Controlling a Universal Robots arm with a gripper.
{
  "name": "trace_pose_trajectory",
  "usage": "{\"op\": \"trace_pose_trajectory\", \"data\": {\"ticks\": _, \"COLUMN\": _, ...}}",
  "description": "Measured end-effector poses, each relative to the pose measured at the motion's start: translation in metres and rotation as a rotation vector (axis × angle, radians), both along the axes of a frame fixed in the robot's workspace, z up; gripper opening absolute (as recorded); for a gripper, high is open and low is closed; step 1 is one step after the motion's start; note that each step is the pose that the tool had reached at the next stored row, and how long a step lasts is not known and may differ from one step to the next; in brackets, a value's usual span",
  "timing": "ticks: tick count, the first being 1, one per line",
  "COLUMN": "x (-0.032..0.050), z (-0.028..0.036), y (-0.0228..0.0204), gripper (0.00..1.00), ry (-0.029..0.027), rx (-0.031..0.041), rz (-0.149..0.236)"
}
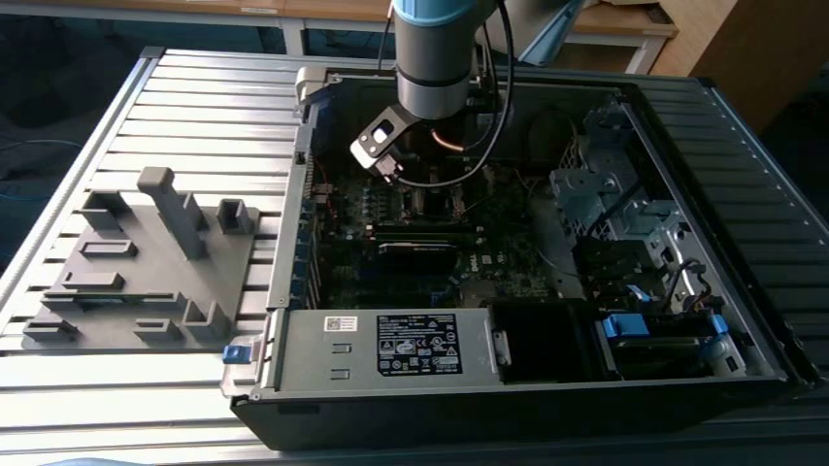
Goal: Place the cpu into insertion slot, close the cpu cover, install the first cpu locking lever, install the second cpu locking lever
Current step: 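Place the cpu into insertion slot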
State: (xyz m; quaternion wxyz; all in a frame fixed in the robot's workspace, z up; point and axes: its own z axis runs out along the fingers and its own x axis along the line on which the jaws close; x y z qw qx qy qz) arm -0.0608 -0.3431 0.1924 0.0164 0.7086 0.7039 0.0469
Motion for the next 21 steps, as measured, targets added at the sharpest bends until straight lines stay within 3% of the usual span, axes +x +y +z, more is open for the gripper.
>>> {"op": "trace_pose_trajectory", "data": {"ticks": 21, "x": 0.0009, "z": -0.0025, "y": 0.0000, "gripper": 0.54, "ry": 0.0000, "rx": 0.0006, "rz": 0.000}}
